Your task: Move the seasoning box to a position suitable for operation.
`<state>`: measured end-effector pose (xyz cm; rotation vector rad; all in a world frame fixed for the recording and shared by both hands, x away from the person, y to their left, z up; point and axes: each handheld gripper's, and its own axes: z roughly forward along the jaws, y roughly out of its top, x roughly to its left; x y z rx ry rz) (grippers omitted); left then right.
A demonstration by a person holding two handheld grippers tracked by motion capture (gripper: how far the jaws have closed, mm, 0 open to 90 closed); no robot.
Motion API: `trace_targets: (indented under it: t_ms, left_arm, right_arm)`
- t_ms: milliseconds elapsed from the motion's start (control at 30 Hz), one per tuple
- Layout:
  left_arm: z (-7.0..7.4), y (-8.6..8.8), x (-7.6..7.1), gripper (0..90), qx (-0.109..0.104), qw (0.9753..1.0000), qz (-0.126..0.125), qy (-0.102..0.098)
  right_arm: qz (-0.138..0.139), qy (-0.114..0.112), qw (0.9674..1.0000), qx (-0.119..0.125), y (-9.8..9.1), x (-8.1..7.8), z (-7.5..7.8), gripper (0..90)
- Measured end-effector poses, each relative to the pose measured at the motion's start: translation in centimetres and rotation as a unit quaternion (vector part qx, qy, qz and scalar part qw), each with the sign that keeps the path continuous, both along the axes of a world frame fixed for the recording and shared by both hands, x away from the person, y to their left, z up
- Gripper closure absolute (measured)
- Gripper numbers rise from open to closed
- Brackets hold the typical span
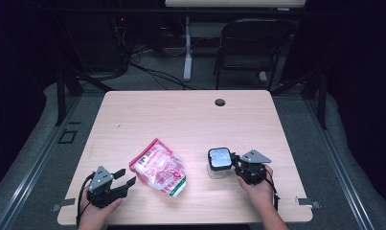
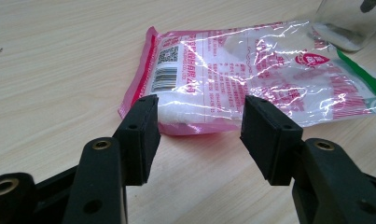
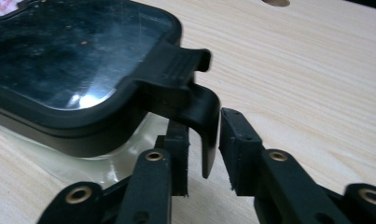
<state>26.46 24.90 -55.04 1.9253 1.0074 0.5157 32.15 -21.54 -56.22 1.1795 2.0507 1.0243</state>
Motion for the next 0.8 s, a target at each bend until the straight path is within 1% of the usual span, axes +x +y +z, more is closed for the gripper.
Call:
trace_targets:
  t_ms: [67, 100, 133, 167, 200, 233, 267, 367, 500, 533, 567, 600, 633, 667, 700, 733, 767, 800]
  left_arm:
    - [0.0, -0.1, 0.0, 46.7, 0.002, 1.0000, -0.002, -0.001]
    - [0.0, -0.1, 0.0, 46.7, 0.002, 1.0000, -0.002, -0.001]
    - [0.0, -0.3, 0.0, 46.7, 0.004, 1.0000, -0.004, -0.002]
    - [0.0, -0.3, 0.0, 46.7, 0.004, 1.0000, -0.004, -0.002]
    - [0.0, -0.4, 0.0, 46.7, 0.005, 1.0000, -0.004, -0.005]
    - [0.0, -0.4, 0.0, 46.7, 0.005, 1.0000, -0.004, -0.005]
    - [0.1, -0.4, 0.0, 46.7, 0.006, 0.9999, -0.006, -0.006]
    - [0.1, -0.4, 0.0, 46.7, 0.006, 0.9999, -0.007, -0.008]
    - [0.2, -0.4, 0.0, 46.7, 0.007, 0.9999, -0.010, -0.011]
    - [0.3, -0.4, 0.0, 46.7, 0.009, 0.9999, -0.011, -0.008]
    - [0.3, -0.4, 0.0, 46.7, 0.009, 0.9999, -0.011, -0.008]
    - [0.3, -0.5, -0.1, 46.7, 0.006, 0.9998, -0.011, -0.013]
    - [0.3, -0.5, -0.1, 46.7, 0.006, 0.9998, -0.011, -0.013]
    - [0.3, -0.6, -0.1, 46.7, 0.006, 0.9998, -0.011, -0.015]
    - [0.3, -0.6, -0.1, 46.7, 0.006, 0.9998, -0.011, -0.015]
    - [0.4, -0.6, -0.1, 46.7, 0.006, 0.9998, -0.011, -0.016]
    - [0.4, -0.6, -0.1, 46.7, 0.006, 0.9998, -0.011, -0.016]
    - [0.4, -0.7, -0.1, 46.7, 0.007, 0.9998, -0.013, -0.016]
  right_arm:
    - [-0.007, -0.004, 0.9999, -0.011, 0.2, -0.1, 0.1, 76.7]
    - [-0.007, -0.004, 0.9999, -0.011, 0.2, -0.1, 0.1, 76.7]
    - [-0.012, -0.005, 0.9998, -0.014, 0.3, -0.2, 0.1, 77.9]
    - [-0.012, -0.005, 0.9998, -0.014, 0.3, -0.2, 0.1, 77.9]
    - [-0.016, -0.009, 0.9998, -0.005, 0.4, -0.3, -0.1, 77.9]
    - [-0.016, -0.009, 0.9998, -0.005, 0.4, -0.3, -0.1, 77.9]
    - [-0.017, -0.007, 0.9998, -0.010, 0.4, -0.4, 0.0, 78.1]
    - [-0.015, -0.009, 0.9998, -0.013, 0.6, -0.6, 0.0, 78.6]
    - [-0.005, -0.009, 0.9998, -0.017, 1.0, -0.8, 0.0, 79.3]
    - [0.003, -0.009, 0.9998, -0.018, 1.3, -1.0, 0.0, 79.3]
    - [0.003, -0.009, 0.9998, -0.018, 1.3, -1.0, 0.0, 79.3]
    - [0.011, -0.010, 0.9996, -0.024, 1.6, -1.3, 0.1, 79.4]
    - [0.011, -0.010, 0.9996, -0.024, 1.6, -1.3, 0.1, 79.4]
    - [0.021, -0.011, 0.9994, -0.024, 2.0, -1.5, 0.1, 79.6]
    - [0.021, -0.011, 0.9994, -0.024, 2.0, -1.5, 0.1, 79.6]
    - [0.033, -0.010, 0.9987, -0.037, 2.4, -1.7, 0.1, 80.3]
    - [0.033, -0.010, 0.9987, -0.037, 2.4, -1.7, 0.1, 80.3]
    - [0.039, -0.011, 0.9984, -0.040, 2.6, -1.8, 0.1, 80.6]
